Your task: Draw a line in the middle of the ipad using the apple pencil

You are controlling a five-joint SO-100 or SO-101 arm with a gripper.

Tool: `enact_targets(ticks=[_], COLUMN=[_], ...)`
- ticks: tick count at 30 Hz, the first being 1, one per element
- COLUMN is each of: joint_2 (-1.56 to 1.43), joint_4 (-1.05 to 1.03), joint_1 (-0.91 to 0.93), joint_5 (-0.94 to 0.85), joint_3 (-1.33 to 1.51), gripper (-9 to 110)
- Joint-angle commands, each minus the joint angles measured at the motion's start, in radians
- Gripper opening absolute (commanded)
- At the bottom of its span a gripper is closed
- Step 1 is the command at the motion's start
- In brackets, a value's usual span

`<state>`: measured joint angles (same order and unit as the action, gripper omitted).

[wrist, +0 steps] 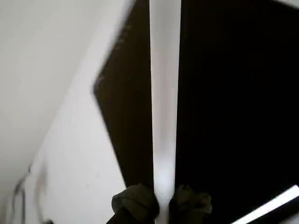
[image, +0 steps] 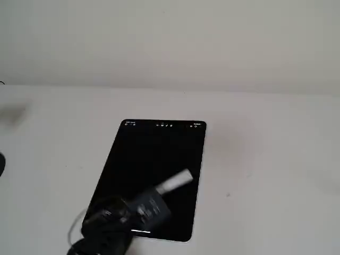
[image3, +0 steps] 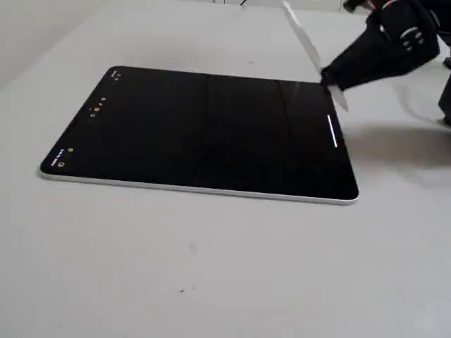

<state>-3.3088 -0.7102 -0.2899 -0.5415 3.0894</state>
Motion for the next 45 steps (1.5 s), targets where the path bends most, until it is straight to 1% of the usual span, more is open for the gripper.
enact_targets(ticks=[1,3,5,8,11,16,19,25,28,35,45], joint_2=[0.003,0.048,0.172,0.512,0.834,1.312,1.563,1.899,2.011,2.161,2.304], joint_4=[0.397,0.54,0.739,1.112,1.385,1.715,1.867,1.971,1.979,1.942,1.873], joint_1=[-0.048,-0.06,-0.083,-0.097,-0.077,-0.038,-0.025,0.006,0.017,0.046,0.071], joint_5=[-0.33,-0.387,-0.468,-0.558,-0.598,-0.664,-0.719,-0.785,-0.811,-0.848,-0.877], joint_3=[0.043,0.043,0.043,0.025,-0.054,-0.245,-0.371,-0.617,-0.726,-0.916,-1.063], gripper=[0,0,0,0,0,0,0,0,0,0,0])
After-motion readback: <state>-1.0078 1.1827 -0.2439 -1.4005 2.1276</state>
